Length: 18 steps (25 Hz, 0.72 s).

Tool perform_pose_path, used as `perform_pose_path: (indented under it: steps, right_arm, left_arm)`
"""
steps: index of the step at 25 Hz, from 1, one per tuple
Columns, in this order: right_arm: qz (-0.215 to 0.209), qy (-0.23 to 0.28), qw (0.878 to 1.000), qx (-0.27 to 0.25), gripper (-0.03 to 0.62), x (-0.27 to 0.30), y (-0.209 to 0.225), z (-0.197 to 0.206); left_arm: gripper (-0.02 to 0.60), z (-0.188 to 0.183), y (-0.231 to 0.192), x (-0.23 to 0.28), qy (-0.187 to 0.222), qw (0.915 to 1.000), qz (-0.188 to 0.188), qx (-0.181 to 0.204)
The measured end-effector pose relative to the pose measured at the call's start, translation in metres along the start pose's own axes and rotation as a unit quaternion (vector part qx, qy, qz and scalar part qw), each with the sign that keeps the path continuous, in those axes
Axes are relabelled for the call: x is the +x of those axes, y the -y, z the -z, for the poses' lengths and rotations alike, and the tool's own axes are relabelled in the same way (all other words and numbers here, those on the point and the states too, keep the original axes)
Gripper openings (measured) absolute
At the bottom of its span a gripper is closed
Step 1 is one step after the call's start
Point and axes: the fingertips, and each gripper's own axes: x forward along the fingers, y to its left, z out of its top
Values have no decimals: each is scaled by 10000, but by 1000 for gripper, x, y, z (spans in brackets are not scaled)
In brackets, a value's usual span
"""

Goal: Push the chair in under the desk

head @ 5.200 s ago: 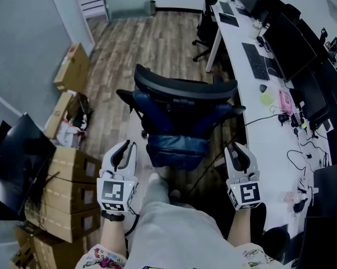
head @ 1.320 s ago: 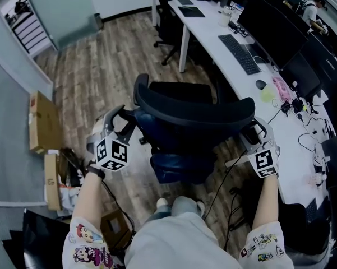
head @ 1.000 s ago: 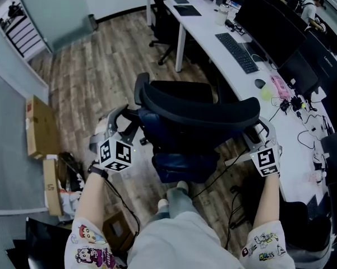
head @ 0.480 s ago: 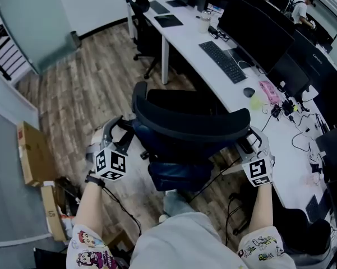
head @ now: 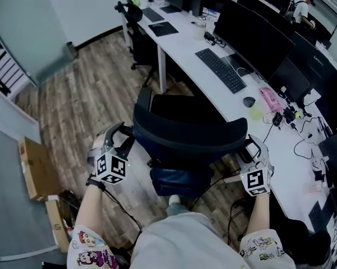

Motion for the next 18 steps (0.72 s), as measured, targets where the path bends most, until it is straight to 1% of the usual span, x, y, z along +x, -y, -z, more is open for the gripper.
perform_pose_path:
  steps: [3,7,12,18]
  right_arm:
    - [128,-23,9999,58,282,6,2,-2]
    - [168,18,9998,111,282,14,-1,-8]
    - [388,-139,9990,198,282,22,-1,-14]
    - [644,-386,9967,306,282,38,-6,-24]
  left_arm:
    - [262,2,-9,11,80,10000,16,28]
    - [261,6,-22,29,132,9999,24,48]
    - [262,8,-41,52,284,9994,117,168]
    - [262,16,-64,82,591,9972,320,328]
